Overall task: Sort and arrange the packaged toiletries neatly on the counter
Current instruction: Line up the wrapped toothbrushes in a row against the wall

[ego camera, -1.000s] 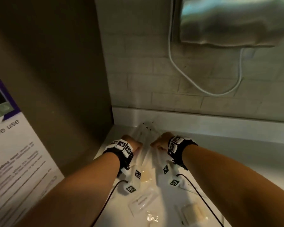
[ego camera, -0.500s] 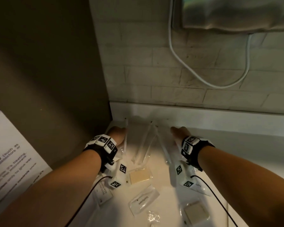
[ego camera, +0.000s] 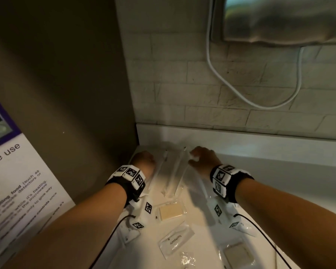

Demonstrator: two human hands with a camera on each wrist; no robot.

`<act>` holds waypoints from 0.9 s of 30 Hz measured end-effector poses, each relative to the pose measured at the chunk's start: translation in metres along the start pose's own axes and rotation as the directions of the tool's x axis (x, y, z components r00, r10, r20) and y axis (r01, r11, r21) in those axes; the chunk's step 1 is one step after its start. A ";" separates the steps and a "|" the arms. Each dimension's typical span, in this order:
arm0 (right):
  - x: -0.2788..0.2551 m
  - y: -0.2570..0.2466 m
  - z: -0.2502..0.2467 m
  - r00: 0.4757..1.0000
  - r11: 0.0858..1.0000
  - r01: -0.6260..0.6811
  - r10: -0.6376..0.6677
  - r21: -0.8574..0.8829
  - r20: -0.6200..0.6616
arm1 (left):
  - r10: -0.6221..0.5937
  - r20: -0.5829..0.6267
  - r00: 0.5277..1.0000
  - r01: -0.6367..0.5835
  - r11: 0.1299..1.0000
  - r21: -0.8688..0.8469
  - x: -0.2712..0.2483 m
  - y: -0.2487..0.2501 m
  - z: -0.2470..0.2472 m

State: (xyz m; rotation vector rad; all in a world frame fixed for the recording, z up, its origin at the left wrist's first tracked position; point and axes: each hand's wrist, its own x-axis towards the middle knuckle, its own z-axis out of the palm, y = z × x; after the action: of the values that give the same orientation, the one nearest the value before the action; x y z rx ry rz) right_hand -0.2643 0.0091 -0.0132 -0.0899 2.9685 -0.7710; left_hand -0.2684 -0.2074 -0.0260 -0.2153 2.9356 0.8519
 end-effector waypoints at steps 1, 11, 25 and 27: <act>-0.006 -0.011 0.003 0.993 0.990 0.106 -0.100 -0.097 0.066 | 0.066 0.019 0.998 -0.067 0.996 0.066 -0.002 -0.001 -0.002; -0.041 -0.058 0.048 0.885 0.847 0.397 -0.250 -0.353 0.393 | 0.122 0.163 0.979 -0.149 0.975 0.164 -0.042 -0.032 0.011; -0.054 -0.065 0.062 0.938 0.955 0.233 -0.172 -0.182 0.301 | 0.054 0.074 0.996 -0.063 0.989 0.132 -0.047 -0.048 0.007; -0.053 -0.065 0.062 0.934 0.952 0.238 -0.170 -0.193 0.313 | 0.048 0.064 0.997 -0.055 0.992 0.110 -0.045 -0.050 0.009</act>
State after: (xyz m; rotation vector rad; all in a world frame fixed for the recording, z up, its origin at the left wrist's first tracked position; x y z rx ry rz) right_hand -0.2041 -0.0733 -0.0325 -0.4916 2.7723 -0.3855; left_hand -0.2162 -0.2394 -0.0544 -0.1041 2.9315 0.6842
